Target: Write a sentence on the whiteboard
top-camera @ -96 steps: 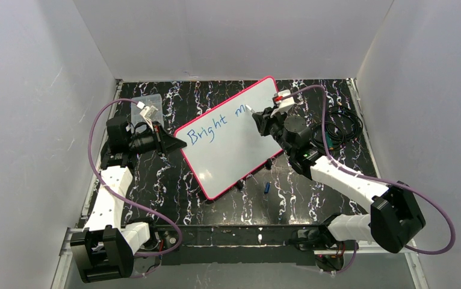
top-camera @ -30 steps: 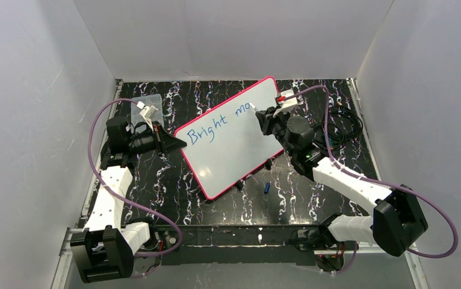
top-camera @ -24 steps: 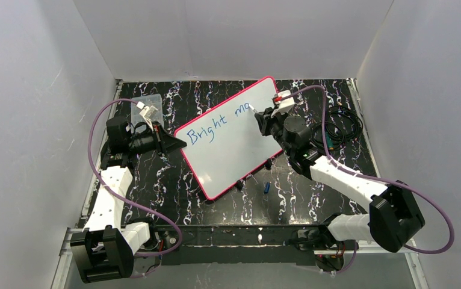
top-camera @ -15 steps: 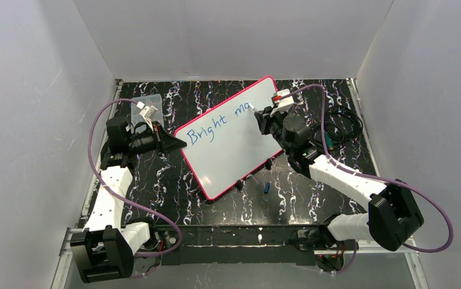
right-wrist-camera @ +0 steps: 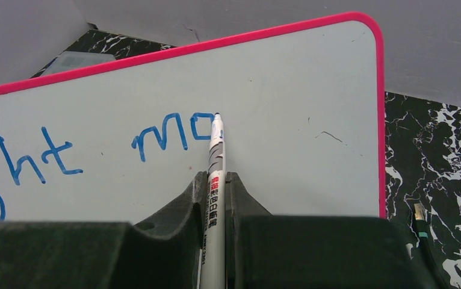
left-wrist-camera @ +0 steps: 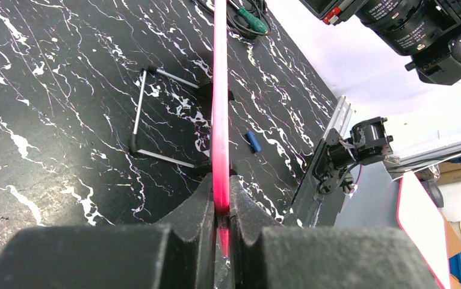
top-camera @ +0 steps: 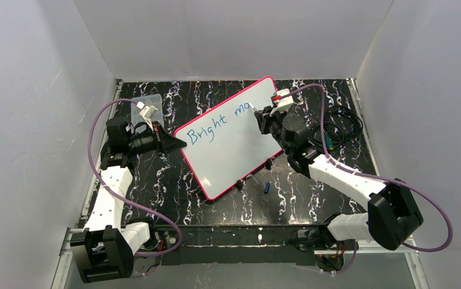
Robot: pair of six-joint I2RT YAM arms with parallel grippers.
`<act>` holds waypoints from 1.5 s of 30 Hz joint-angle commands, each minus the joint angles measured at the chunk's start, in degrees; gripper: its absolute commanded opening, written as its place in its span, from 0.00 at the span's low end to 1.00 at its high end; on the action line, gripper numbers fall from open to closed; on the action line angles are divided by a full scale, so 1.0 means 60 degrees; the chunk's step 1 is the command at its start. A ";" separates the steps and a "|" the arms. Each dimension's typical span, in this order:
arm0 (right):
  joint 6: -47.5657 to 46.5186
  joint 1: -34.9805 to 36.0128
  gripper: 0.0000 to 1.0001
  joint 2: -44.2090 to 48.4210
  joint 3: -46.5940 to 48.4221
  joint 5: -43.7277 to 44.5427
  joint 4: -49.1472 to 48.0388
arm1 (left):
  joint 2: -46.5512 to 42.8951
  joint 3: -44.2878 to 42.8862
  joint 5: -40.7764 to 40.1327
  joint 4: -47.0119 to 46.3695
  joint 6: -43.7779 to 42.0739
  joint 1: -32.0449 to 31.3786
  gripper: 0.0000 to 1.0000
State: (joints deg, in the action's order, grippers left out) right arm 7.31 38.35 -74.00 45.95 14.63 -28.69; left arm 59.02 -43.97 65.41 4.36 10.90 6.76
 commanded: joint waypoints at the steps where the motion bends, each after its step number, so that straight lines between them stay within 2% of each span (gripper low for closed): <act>1: 0.0033 0.0024 0.01 0.0126 -0.0239 0.0158 -0.0060 | -0.0402 -0.0070 0.0290 -0.0423 -0.0307 0.0036 0.00; 10: 0.0332 0.0023 0.01 0.0389 -0.0785 -0.0007 0.0139 | -0.0417 -0.0070 0.0305 -0.0446 -0.0277 0.0042 0.00; 28: 0.0017 0.0022 0.01 -0.0211 0.0280 0.0039 -0.0469 | -0.0412 -0.0054 0.0320 -0.0492 -0.0262 0.0040 0.00; 45: -0.0020 -0.0005 0.01 -0.0529 0.0490 0.0916 -0.0055 | -0.0437 -0.0041 0.0320 -0.0492 -0.0247 0.0042 0.00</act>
State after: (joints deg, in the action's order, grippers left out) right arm 7.51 38.35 -76.14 47.16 18.48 -29.95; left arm 58.98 -43.97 65.52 4.34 11.60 6.81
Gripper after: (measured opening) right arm 0.197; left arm 0.052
